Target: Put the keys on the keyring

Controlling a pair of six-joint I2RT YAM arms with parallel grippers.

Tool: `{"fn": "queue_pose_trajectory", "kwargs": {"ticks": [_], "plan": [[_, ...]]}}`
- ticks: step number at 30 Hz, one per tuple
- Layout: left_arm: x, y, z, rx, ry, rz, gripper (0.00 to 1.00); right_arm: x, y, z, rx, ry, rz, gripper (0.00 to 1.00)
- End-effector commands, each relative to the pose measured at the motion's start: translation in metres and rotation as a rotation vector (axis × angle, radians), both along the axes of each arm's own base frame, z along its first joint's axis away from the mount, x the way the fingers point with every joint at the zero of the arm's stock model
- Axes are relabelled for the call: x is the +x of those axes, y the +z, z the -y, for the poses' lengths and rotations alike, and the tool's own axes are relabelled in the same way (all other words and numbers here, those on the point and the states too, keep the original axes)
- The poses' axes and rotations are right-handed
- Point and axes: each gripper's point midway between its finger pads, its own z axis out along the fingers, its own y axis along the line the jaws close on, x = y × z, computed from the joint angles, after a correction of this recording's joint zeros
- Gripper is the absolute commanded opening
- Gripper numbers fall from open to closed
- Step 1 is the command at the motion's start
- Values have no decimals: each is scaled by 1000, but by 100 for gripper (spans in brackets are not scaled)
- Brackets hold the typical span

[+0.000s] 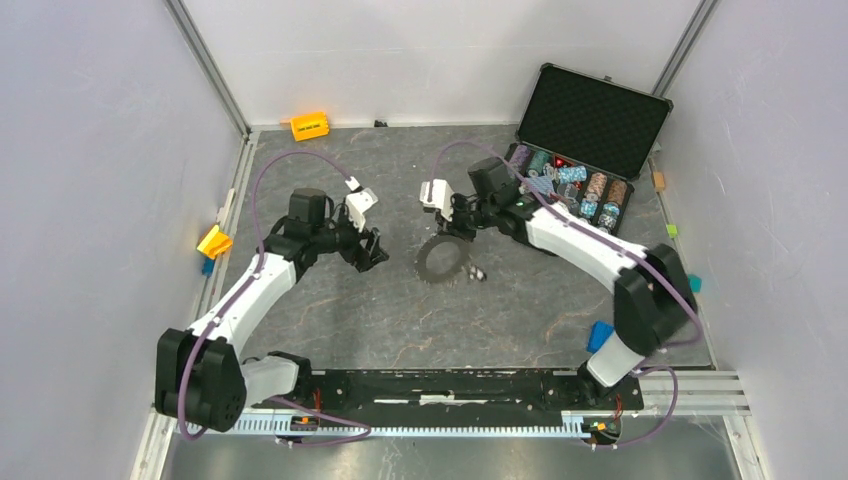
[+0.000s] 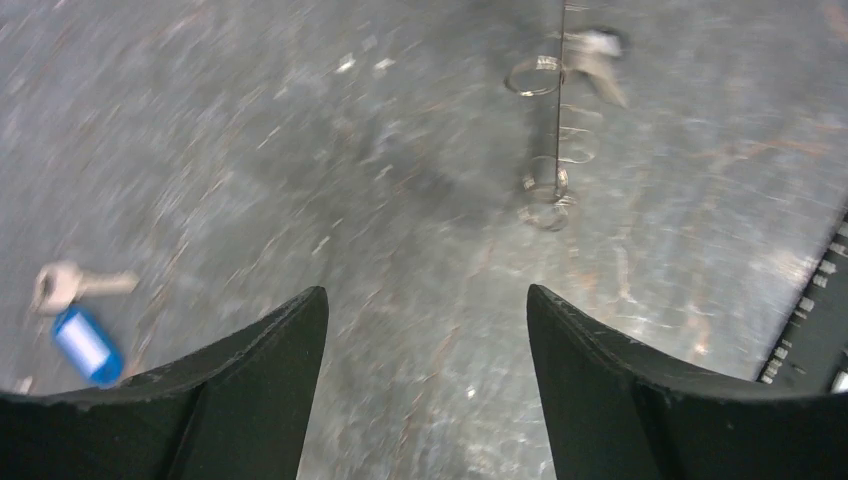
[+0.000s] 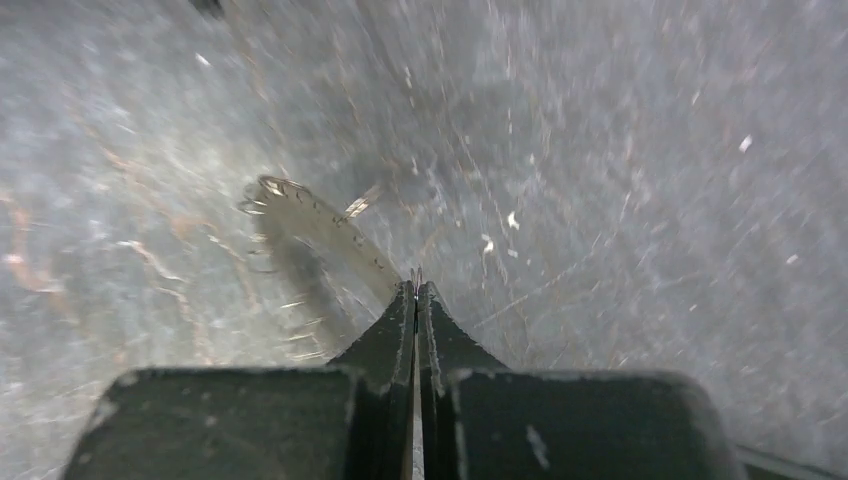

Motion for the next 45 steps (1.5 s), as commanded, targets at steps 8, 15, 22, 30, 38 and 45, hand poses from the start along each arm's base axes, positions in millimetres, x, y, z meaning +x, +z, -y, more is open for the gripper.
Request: {"fn": "queue_pose_trajectory", "kwargs": {"ticks": [8, 15, 22, 30, 38, 45], "plan": [[-36, 106, 95, -229, -567, 241, 72, -68, 106, -20, 318, 284, 53, 0], [-47, 108, 111, -216, -660, 296, 58, -83, 114, -22, 372, 325, 7, 0], [-56, 97, 110, -207, -709, 327, 46, -94, 113, -24, 415, 345, -37, 0], [-66, 91, 107, -210, -742, 345, 34, -100, 119, -25, 461, 361, -69, 0], [-69, 83, 109, -212, -779, 356, 31, -97, 121, -25, 501, 351, -100, 0], [-64, 85, 116, -234, -764, 366, 30, -96, 121, -26, 515, 351, -120, 0]]}}
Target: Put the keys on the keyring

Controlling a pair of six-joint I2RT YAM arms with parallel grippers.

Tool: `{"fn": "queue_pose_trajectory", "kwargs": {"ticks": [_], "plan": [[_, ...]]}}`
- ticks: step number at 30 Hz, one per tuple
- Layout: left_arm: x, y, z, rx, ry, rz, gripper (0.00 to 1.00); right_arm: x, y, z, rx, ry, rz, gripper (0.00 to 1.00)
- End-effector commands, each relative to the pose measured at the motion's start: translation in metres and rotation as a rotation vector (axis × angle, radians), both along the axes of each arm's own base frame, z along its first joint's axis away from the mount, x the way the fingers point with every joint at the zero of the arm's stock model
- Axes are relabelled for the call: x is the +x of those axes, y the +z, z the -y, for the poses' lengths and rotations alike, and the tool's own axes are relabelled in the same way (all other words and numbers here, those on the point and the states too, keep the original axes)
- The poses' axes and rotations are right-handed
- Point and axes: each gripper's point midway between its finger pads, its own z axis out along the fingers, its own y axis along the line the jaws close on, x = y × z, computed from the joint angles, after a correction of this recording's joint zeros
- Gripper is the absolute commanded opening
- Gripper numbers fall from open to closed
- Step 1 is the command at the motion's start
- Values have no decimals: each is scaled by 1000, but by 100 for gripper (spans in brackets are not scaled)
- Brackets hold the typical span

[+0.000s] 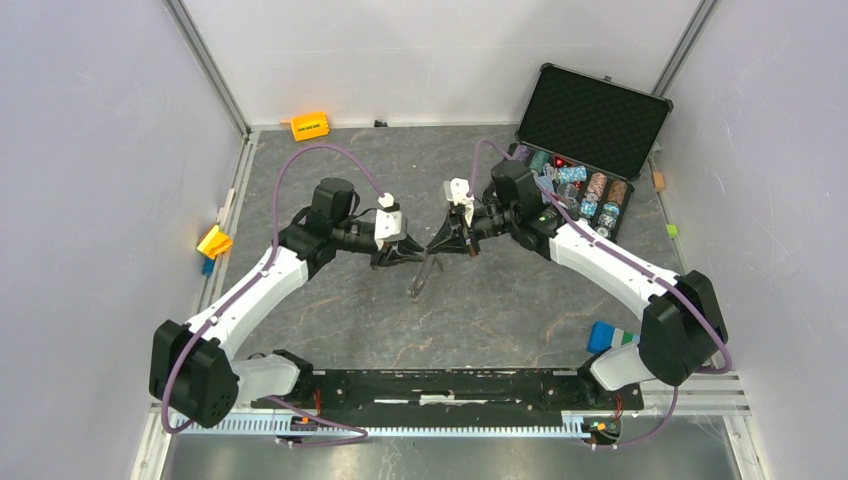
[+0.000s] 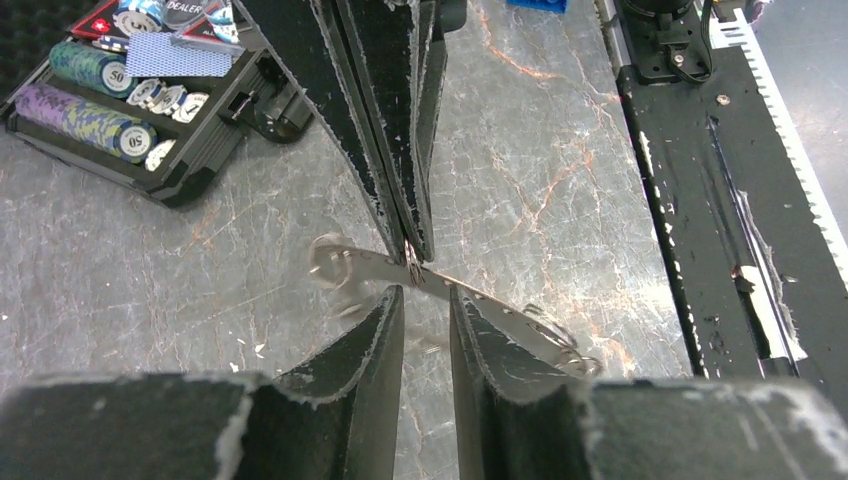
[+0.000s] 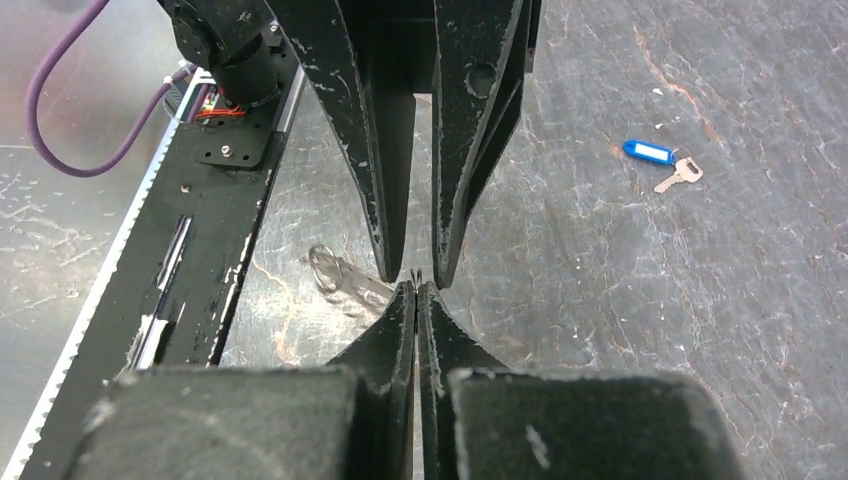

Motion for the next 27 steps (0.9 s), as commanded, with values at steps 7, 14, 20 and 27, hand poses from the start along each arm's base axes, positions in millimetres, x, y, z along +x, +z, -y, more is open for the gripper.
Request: {"fn": "queue_pose_trajectory", "kwargs": {"ticks": [7, 14, 20, 27], "plan": [[3, 12, 12, -53, -24, 54, 26, -2, 21, -4, 73, 29, 35, 0], [5, 10, 13, -59, -11, 47, 12, -2, 19, -4, 73, 28, 34, 0], [11, 15, 12, -53, 47, 24, 2, 1, 13, -1, 58, 6, 43, 0], [22, 14, 0, 68, 137, 58, 2, 17, -1, 11, -48, -86, 122, 23]]}}
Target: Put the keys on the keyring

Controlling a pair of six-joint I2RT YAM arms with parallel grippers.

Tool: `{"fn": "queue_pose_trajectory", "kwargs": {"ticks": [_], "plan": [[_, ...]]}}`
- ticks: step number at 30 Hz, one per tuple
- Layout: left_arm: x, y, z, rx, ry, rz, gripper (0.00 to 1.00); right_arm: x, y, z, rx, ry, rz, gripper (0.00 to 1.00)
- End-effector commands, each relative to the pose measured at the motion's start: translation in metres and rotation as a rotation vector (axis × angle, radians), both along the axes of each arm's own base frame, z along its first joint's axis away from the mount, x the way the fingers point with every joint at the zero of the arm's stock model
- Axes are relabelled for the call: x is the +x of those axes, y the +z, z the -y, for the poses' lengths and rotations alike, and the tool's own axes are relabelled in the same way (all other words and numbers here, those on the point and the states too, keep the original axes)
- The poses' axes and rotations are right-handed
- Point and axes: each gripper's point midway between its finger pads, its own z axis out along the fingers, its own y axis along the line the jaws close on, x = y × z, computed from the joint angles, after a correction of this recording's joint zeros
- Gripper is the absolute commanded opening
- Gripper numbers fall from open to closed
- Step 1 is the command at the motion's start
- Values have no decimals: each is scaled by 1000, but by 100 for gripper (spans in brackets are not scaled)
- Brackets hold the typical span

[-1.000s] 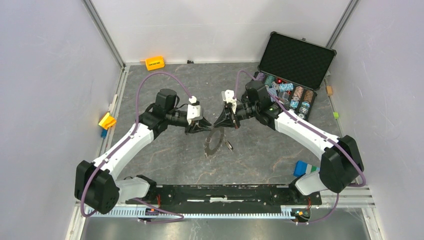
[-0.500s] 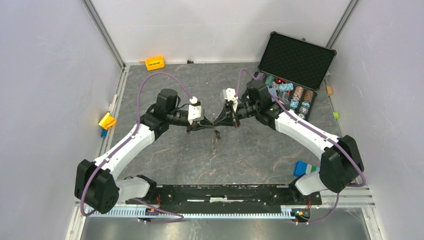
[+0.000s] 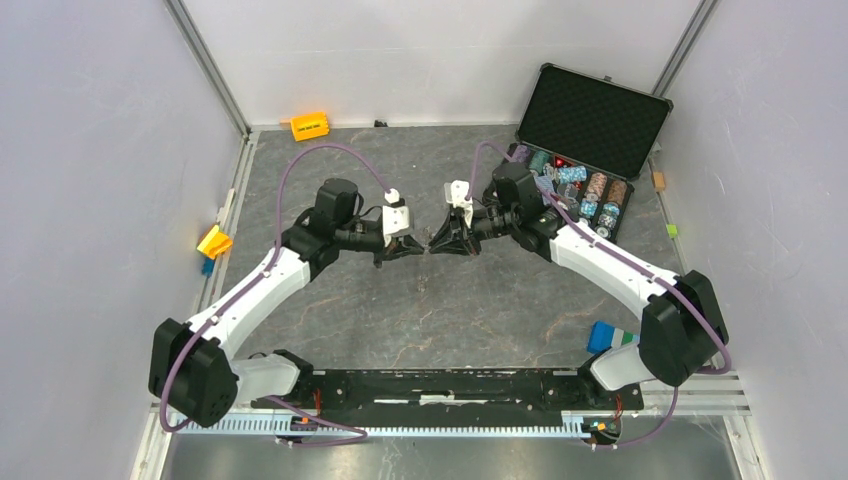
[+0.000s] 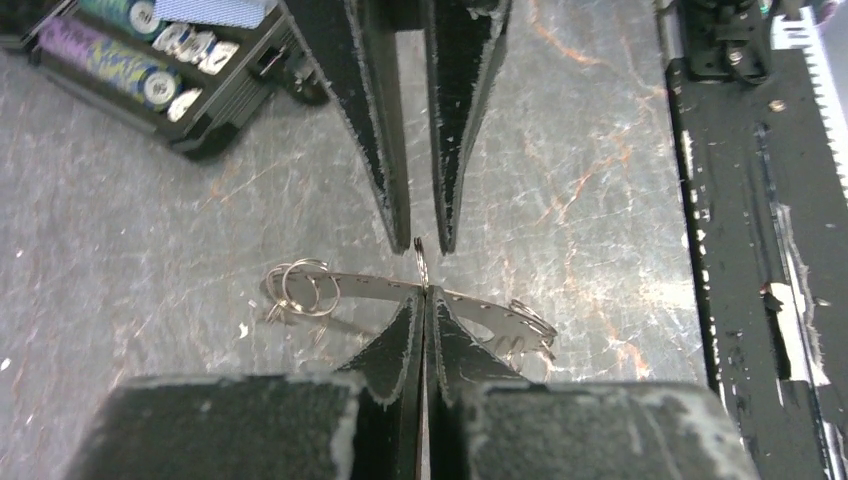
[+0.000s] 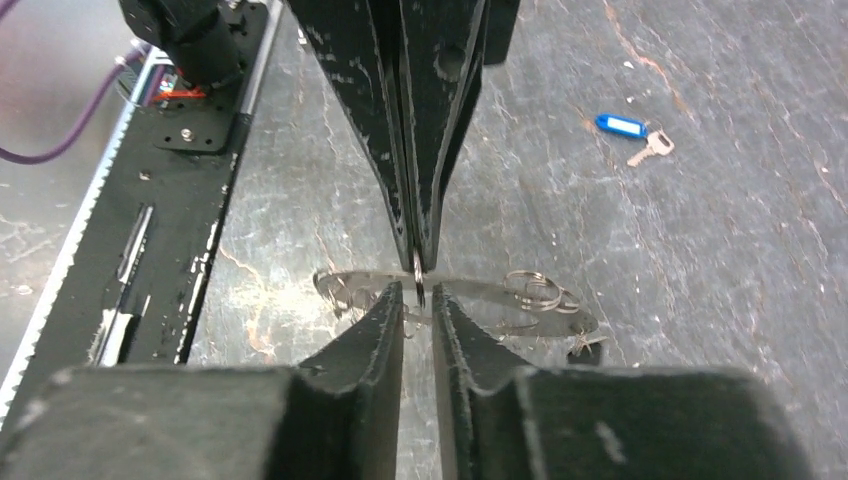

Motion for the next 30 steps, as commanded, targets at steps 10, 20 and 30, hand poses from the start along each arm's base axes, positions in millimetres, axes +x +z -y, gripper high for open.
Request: {"fn": "queue_pose_trajectory", "kwargs": {"ticks": [10, 20, 30], "plan": [[11, 15, -16, 227, 75, 117, 2, 8, 14, 11, -57, -43, 125, 47], [-6, 17, -6, 252, 31, 147, 2, 3, 28, -3, 40, -9, 42, 47], [-10, 20, -2, 222, 23, 132, 2, -15, 19, -9, 87, 76, -32, 38]]}}
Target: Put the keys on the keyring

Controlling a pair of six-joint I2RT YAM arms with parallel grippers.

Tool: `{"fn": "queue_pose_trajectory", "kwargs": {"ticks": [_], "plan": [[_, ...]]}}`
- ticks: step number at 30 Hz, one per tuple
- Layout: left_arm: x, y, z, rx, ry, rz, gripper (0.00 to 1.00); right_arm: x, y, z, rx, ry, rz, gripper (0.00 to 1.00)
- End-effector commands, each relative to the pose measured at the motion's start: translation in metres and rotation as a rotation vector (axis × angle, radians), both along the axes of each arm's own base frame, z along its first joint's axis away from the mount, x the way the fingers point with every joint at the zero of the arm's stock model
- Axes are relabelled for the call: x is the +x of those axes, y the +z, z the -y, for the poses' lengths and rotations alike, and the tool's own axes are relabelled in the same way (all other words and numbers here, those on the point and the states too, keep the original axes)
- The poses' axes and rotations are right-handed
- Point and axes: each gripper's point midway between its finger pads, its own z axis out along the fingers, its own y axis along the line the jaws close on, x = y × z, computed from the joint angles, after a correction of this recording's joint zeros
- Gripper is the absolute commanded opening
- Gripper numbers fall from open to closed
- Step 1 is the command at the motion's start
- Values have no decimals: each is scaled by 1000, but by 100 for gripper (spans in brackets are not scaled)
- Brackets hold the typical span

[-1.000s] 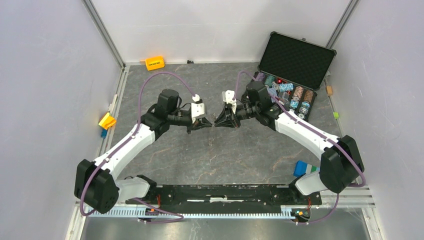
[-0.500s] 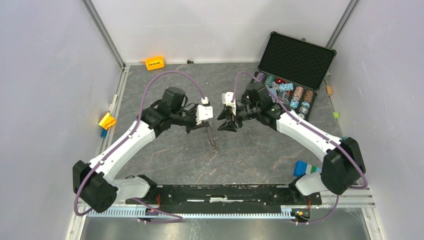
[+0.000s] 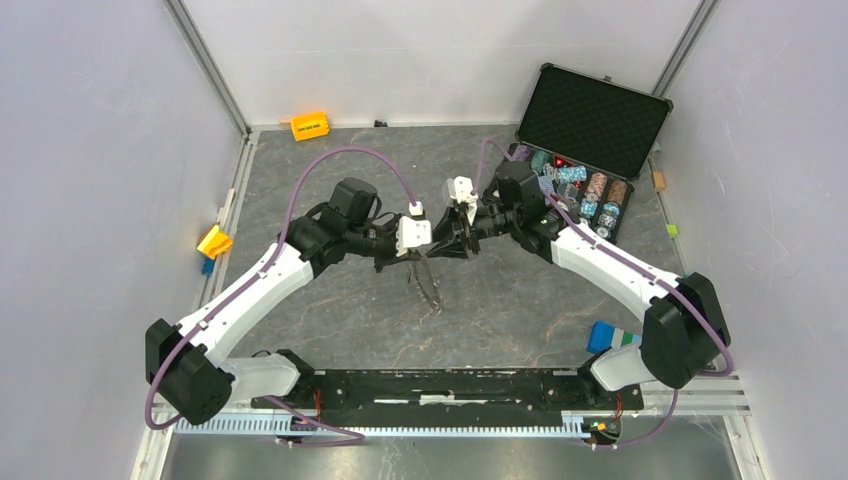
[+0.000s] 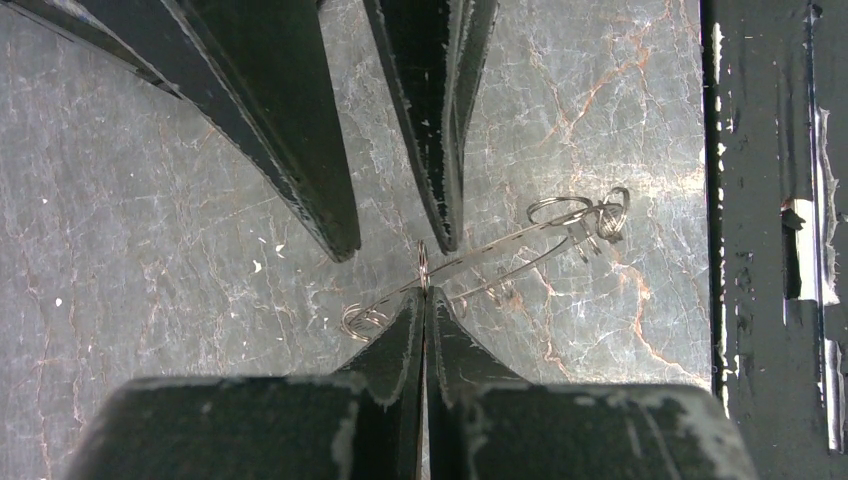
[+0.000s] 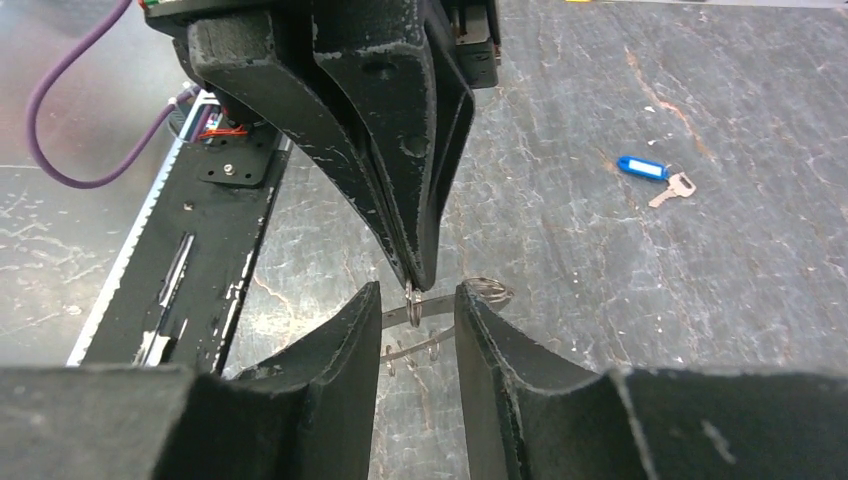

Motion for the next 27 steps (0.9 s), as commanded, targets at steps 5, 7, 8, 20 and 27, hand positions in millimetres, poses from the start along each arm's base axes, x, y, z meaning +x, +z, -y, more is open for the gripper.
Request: {"fn": "queue_pose_trajectory", "kwargs": {"ticks": [5, 7, 8, 20, 27], "plan": [[1, 24, 7, -59, -26, 65, 2, -7, -6, -5, 11, 44, -2, 38], [1, 24, 8, -62, -28, 62, 2, -7, -12, -5, -3, 42, -16, 37], [1, 24, 8, -63, -29, 60, 2, -7, -14, -5, -7, 42, -19, 36], [-1, 26, 9, -76, -26, 52, 2, -1, -21, -10, -26, 35, -46, 3], [10, 43, 2, -183, 38, 23, 22, 1, 7, -10, 45, 29, -31, 0]]}}
